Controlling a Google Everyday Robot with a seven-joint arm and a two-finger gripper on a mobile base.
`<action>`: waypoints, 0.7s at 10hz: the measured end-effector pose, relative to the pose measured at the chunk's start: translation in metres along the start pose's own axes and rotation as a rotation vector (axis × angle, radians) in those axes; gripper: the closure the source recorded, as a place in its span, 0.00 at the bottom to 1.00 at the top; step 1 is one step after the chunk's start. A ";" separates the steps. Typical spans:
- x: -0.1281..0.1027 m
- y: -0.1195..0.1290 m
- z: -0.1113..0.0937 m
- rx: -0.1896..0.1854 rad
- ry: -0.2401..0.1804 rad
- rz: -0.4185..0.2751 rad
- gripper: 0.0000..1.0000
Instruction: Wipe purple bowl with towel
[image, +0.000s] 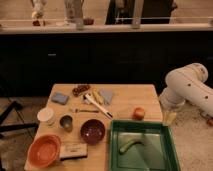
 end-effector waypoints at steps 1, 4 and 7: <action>0.000 0.000 0.000 0.000 0.000 0.000 0.20; 0.000 0.000 0.000 0.002 -0.001 0.000 0.20; -0.014 -0.009 -0.011 0.098 -0.015 -0.110 0.20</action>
